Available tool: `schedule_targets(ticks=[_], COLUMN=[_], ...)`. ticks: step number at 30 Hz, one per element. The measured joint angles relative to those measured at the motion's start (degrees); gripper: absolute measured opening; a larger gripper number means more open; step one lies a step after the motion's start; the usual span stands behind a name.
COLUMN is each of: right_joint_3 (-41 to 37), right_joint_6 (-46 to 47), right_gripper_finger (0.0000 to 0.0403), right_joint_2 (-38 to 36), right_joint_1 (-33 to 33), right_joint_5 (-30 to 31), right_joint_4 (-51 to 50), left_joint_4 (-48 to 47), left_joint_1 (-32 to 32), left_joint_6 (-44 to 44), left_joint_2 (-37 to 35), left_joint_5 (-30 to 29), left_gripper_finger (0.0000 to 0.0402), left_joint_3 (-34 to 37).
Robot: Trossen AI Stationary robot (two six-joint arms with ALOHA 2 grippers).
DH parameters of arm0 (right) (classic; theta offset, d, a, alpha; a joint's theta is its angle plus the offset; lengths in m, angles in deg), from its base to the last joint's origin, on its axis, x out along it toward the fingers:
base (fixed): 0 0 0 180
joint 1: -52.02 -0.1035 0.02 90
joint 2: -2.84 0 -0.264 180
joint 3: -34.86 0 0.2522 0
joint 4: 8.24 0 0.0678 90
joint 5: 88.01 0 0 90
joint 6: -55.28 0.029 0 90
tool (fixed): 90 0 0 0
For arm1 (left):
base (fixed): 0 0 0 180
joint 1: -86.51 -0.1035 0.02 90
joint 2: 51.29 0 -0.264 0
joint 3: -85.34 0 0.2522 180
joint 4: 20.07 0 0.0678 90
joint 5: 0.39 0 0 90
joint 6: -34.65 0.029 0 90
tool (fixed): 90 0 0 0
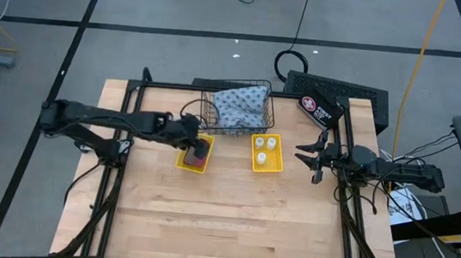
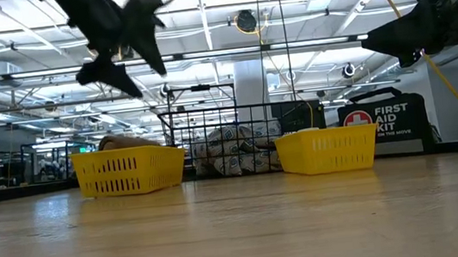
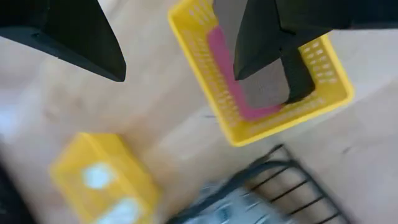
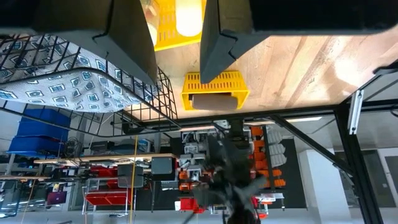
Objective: Pick & Place Medicine items
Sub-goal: Return to Home Position
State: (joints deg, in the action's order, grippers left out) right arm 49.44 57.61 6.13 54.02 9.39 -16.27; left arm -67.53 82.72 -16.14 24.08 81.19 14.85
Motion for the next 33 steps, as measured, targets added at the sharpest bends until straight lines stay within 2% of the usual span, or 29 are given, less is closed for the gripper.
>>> schedule_targets(ticks=[3, 9, 18, 21, 28, 31, 33], right_joint_3=[0.0, 0.0, 0.0, 0.0, 0.0, 0.0, 0.0], right_joint_6=[0.0, 0.0, 0.0, 0.0, 0.0, 0.0, 0.0], right_gripper_finger=[0.0114, 0.0114, 0.0114, 0.0114, 0.0114, 0.0114, 0.0114], right_joint_2=[0.0, 0.0, 0.0, 0.0, 0.0, 0.0, 0.0], right_joint_1=[0.0, 0.0, 0.0, 0.0, 0.0, 0.0, 0.0], right_joint_5=[0.0, 0.0, 0.0, 0.0, 0.0, 0.0, 0.0], right_joint_4=[0.0, 0.0, 0.0, 0.0, 0.0, 0.0, 0.0], left_joint_4=[0.4, 0.8, 0.4, -1.0, -2.7, -1.2, 3.2], left_joint_1=[-0.2, -0.5, -0.2, -0.2, -0.2, -0.2, -0.2], left_joint_6=[4.8, 8.7, 23.0, 28.0, 29.4, 30.2, 31.1], left_joint_2=[-4.4, -13.8, -29.3, -34.0, -43.7, -46.7, -48.0], left_joint_5=[4.7, 12.1, 12.3, 8.8, -8.3, -12.0, -12.7], left_gripper_finger=[0.0308, 0.0308, 0.0308, 0.0308, 0.0308, 0.0308, 0.0308], left_joint_3=[0.0, 0.0, 0.0, 0.0, 0.0, 0.1, 2.1])
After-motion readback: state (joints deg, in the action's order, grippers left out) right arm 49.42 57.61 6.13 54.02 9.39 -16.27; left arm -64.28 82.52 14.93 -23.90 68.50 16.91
